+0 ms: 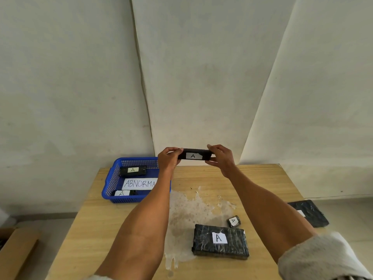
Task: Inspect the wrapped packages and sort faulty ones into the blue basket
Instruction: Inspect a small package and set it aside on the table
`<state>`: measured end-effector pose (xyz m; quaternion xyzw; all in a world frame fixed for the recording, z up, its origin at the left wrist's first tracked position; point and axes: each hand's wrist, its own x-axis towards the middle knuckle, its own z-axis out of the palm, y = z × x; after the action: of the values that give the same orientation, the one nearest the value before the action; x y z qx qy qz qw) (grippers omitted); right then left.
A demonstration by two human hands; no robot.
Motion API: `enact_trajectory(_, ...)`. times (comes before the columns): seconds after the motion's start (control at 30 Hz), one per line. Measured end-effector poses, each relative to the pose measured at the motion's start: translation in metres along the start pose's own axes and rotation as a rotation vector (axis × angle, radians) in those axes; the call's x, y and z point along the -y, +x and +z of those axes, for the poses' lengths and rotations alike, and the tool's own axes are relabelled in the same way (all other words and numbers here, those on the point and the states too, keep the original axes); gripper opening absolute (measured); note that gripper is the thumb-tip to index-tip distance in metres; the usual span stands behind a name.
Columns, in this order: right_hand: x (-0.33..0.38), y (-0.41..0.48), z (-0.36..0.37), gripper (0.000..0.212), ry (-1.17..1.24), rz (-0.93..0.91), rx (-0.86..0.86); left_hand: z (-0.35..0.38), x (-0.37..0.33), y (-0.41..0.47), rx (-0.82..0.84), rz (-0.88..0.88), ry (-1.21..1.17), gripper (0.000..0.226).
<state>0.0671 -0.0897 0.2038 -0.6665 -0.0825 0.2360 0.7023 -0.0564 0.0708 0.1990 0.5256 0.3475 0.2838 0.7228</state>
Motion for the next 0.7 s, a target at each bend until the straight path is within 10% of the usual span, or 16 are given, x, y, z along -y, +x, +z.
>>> enact_trajectory(0.7, 0.003, 0.0, 0.012, 0.02, 0.033, -0.024, -0.028, -0.014, 0.009, -0.01, 0.104, 0.002, -0.094, 0.023)
